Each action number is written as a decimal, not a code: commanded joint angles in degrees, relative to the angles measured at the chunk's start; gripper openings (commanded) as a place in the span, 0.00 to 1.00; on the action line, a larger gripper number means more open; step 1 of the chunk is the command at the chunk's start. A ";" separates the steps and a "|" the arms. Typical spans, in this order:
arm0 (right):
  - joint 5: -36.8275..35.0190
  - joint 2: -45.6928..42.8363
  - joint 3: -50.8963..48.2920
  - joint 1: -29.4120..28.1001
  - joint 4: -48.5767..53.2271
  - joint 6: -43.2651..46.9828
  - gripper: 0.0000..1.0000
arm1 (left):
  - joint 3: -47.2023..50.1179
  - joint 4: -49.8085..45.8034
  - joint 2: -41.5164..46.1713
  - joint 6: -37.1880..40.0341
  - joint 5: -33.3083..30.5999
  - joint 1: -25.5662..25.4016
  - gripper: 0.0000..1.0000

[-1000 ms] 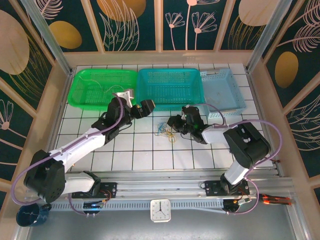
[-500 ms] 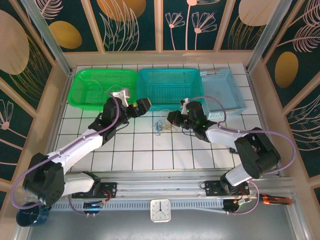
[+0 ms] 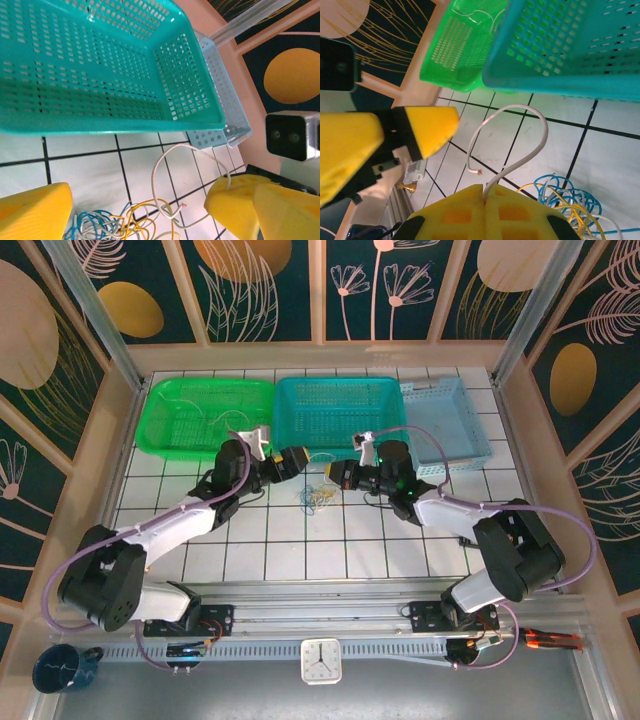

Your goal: Untangle the cables

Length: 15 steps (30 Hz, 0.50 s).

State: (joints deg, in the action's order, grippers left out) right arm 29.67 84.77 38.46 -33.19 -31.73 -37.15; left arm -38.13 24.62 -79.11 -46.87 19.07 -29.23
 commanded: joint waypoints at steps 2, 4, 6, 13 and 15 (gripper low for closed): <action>2.64 0.92 -0.97 0.68 -5.35 0.44 0.00 | 1.33 6.75 -2.59 -1.67 5.27 0.32 0.87; 3.14 1.18 -1.19 0.76 -6.20 0.03 0.00 | 1.74 8.09 -3.43 -2.29 5.70 0.32 0.84; 3.66 1.38 -1.28 0.76 -6.83 -0.33 0.00 | 1.83 9.09 -4.24 -2.69 6.13 0.32 0.81; 5.12 1.78 -1.89 0.75 -8.99 -1.39 0.00 | 1.53 11.88 -6.27 -3.92 6.45 0.32 0.70; 5.53 1.87 -2.07 0.76 -9.45 -1.67 0.00 | 1.46 12.35 -6.57 -4.14 6.37 0.33 0.66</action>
State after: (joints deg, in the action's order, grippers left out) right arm 33.41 86.11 37.21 -32.67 -37.58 -38.09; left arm -36.73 33.12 -84.93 -50.28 24.10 -29.23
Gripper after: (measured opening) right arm 0.052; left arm 0.672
